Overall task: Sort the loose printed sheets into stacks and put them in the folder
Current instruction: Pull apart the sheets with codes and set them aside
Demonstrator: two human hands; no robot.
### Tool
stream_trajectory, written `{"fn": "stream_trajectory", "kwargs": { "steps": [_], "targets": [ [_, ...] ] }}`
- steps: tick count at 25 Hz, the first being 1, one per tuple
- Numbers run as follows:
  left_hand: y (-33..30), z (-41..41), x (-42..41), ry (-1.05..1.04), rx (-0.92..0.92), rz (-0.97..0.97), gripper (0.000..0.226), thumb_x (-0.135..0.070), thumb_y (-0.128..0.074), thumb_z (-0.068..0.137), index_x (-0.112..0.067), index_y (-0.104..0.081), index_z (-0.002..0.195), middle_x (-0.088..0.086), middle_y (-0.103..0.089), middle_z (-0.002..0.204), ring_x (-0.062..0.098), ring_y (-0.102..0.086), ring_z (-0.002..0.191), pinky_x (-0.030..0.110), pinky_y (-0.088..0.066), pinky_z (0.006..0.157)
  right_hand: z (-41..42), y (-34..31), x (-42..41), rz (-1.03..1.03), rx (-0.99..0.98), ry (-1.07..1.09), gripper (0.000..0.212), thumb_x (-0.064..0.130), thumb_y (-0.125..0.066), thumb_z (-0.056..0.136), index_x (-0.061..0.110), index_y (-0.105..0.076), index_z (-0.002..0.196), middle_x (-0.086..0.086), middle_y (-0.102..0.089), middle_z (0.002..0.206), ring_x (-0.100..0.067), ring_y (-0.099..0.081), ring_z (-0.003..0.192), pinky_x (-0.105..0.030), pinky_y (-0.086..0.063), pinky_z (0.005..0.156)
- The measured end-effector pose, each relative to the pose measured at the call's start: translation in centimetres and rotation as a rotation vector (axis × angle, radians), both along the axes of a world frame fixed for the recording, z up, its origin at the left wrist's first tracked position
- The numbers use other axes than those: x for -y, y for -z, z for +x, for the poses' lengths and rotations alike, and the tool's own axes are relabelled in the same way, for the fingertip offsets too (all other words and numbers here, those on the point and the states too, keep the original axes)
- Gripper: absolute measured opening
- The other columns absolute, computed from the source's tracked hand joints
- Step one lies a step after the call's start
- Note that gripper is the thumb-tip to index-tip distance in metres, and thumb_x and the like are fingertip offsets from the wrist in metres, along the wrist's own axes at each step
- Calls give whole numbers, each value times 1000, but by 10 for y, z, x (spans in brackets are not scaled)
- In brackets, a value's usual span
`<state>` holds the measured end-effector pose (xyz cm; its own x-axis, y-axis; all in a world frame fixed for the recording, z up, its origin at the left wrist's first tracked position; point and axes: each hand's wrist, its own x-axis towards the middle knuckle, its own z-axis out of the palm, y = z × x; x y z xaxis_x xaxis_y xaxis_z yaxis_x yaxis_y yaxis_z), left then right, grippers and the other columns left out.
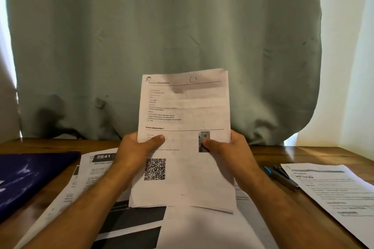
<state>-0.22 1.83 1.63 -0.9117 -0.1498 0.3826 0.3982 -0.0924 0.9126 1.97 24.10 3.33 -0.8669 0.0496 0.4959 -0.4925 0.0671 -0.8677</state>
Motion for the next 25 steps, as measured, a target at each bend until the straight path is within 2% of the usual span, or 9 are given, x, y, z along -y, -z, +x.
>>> {"fn": "stream_trajectory", "kwargs": {
  "steps": [2, 5, 9, 12, 16, 18, 20, 22, 25],
  "targets": [
    [-5, 3, -8, -219, -107, -189, 15, -25, -77, 86, -29, -74, 100, -14, -76, 87, 9, -74, 85, 28, -58, 72, 4, -5, 4, 196, -106, 130, 24, 20, -73, 85, 40, -62, 95, 21, -70, 97, -3, -68, 89, -20, -55, 74],
    [-17, 10, -21, -322, -250, -205, 12, -31, -75, 87, -37, -70, 96, -26, -68, 79, -4, -68, 79, 13, -52, 61, 9, -15, 9, 195, -242, 161, 23, 27, -72, 86, 46, -60, 91, 32, -66, 87, 6, -66, 85, -16, -54, 70],
    [-20, 14, -17, -18, -228, 4, 35, -43, -79, 73, -34, -70, 106, -15, -77, 99, 4, -74, 90, 17, -58, 65, 13, -18, 6, -8, -213, 55, 19, 27, -76, 81, 30, -69, 99, 15, -75, 87, -6, -71, 83, -17, -58, 65],
    [-8, 10, -10, 176, -102, 167, 51, -36, -80, 70, -22, -68, 117, -2, -77, 109, 16, -75, 98, 26, -60, 70, 15, -16, -6, -237, -98, -133, 33, 25, -74, 76, 16, -69, 107, 0, -77, 96, -17, -74, 84, -20, -56, 62],
    [-2, 9, -14, 77, -94, 42, 23, -20, -80, 80, -24, -74, 102, -3, -79, 96, 17, -76, 89, 19, -58, 64, 11, -11, -4, 3, -27, 41, 10, 22, -75, 83, 26, -70, 90, 13, -75, 82, -1, -70, 71, -12, -50, 53],
    [-6, 9, -15, -51, -148, -28, 12, -27, -79, 83, -32, -73, 92, -15, -78, 88, 12, -76, 86, 18, -57, 61, 9, -13, -1, 71, -82, 101, 11, 25, -76, 83, 33, -67, 82, 26, -71, 74, 6, -67, 71, -9, -48, 52],
    [-9, 11, -16, -48, -186, -39, 18, -42, -76, 79, -37, -73, 96, -20, -77, 93, 5, -74, 90, 21, -55, 68, 8, -12, 3, 52, -126, 119, 12, 26, -77, 82, 34, -68, 82, 28, -70, 74, 5, -68, 70, -9, -49, 52],
    [-5, 13, -20, 16, -161, 0, 27, -48, -73, 77, -38, -72, 102, -17, -77, 101, 7, -73, 95, 27, -55, 76, 6, -5, 7, 78, -94, 124, 14, 29, -78, 80, 33, -68, 88, 19, -73, 81, -2, -70, 72, -16, -55, 58],
    [1, 11, -22, -19, -107, 57, 9, -32, -71, 89, -36, -71, 97, -14, -78, 92, 13, -75, 89, 30, -59, 70, 5, 4, 10, 136, -36, 150, 21, 31, -78, 81, 37, -63, 94, 17, -70, 94, -7, -70, 80, -28, -60, 71]
  ]
}}
